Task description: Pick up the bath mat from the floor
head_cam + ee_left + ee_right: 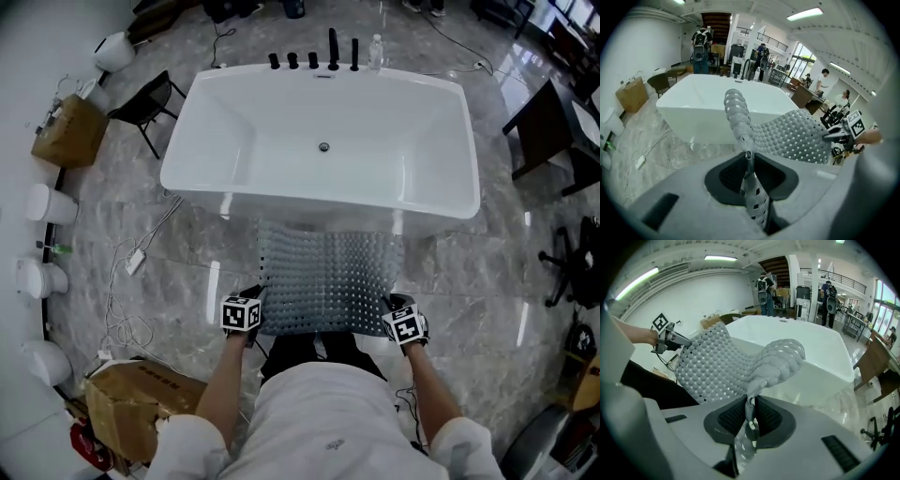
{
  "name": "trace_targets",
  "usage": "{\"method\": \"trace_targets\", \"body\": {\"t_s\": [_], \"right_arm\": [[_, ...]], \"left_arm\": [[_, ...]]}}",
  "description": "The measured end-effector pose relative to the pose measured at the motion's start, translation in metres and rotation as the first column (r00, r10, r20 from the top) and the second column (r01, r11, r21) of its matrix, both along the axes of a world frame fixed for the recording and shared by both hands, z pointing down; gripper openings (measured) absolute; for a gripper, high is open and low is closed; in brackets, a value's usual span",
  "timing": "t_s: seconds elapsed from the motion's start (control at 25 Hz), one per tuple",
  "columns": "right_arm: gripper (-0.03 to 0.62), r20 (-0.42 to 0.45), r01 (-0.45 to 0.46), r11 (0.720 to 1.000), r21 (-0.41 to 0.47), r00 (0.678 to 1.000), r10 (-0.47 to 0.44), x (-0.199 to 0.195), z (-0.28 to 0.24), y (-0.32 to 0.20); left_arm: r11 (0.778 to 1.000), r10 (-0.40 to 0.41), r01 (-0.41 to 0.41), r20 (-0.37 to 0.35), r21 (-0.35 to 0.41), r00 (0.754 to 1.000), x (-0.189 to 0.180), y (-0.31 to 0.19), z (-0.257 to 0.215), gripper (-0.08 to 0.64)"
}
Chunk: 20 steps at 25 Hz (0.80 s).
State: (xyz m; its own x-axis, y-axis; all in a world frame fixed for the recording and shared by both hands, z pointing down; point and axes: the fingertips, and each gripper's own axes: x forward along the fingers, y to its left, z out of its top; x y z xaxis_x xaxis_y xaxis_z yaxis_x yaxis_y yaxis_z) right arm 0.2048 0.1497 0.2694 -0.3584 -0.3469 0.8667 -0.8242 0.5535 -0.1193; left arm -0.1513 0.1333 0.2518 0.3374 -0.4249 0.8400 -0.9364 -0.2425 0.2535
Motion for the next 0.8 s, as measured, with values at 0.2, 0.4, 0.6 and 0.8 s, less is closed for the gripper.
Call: {"method": "trace_targets", "body": {"t_s": [0.2,0.4,0.6,0.8], "right_arm": [[0.048,0.011,-0.015,0.995,0.099,1.000,0.014,0.005,-0.052,-0.029],[0.048,0.049,-0.060,0.966,0.250,0.998,0.049,0.012,-0.121,-0.075],[0.048,0.059,-0.109,0.897,0.428,0.994,0.093,0.030,-0.198,-0.111],[0.048,0.126,-0.171,0.782,0.599,0.985,0.119,0.030,-0.292,-0.144]], "left_arm": [[0.990,-0.008,0.008,0.000,0.139,1.000,0.004,-0.023,-0.048,0.063],[0.950,-0.040,0.059,-0.069,0.306,0.997,0.005,-0.073,-0.113,0.063],[0.867,-0.021,0.064,-0.093,0.495,0.995,0.009,-0.116,-0.194,0.063],[0.739,0.004,0.081,-0.124,0.669,0.992,0.008,-0.147,-0.289,0.063]]}}
